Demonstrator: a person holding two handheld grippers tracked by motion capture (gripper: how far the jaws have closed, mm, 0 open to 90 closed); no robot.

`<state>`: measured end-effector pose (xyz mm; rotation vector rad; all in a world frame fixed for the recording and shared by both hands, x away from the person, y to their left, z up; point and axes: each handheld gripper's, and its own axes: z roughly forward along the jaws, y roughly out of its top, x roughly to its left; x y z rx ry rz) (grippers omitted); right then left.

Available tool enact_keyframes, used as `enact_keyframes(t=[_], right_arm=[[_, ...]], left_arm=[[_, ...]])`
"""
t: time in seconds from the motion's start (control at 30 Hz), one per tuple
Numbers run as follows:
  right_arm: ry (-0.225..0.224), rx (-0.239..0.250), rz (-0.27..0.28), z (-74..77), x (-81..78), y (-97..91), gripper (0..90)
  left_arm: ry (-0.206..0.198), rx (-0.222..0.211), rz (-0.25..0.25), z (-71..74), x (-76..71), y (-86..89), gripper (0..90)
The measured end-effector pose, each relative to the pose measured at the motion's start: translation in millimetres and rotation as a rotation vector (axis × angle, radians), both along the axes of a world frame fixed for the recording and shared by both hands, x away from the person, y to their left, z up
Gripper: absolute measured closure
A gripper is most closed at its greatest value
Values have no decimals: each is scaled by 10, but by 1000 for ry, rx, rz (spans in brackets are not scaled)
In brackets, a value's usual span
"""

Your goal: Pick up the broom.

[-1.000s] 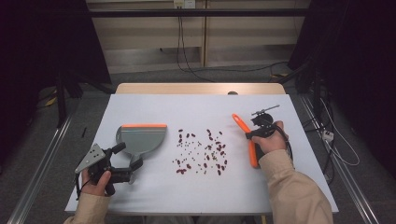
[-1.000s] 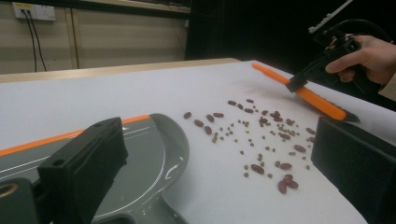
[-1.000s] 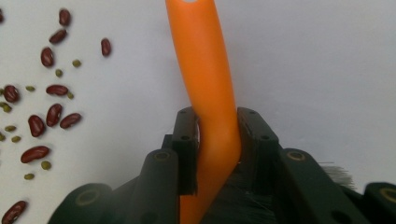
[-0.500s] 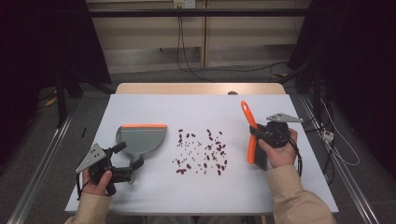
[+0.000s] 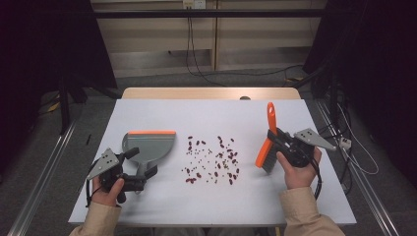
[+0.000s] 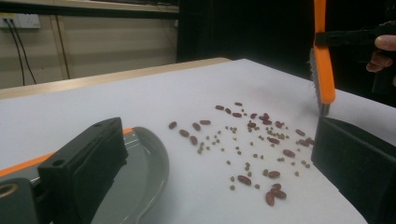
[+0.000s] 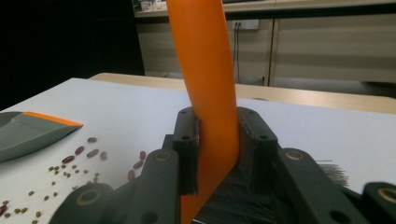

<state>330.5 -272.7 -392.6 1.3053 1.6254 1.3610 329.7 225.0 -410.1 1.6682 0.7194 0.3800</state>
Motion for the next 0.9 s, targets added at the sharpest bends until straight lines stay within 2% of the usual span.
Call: enact_keyframes(t=[0.07,0.27,0.43,0.5,0.57,0.9], right_arm=[[-16,14,-5,7,-16,8,711],[-54,27,-4,66,-35,51,711],[-82,41,-4,151,-61,71,711],[-90,41,-1,175,-63,85,711],[-95,56,5,190,-60,109,711],[-117,89,72,263,7,395,711]], left_arm=[[-5,15,-2,3,5,-29,30],[-11,20,-15,32,21,-94,31],[-13,8,-33,96,27,-162,31],[-9,-6,-55,117,38,-210,31],[-4,-14,-86,137,49,-275,26],[17,-13,-142,175,131,-672,30]])
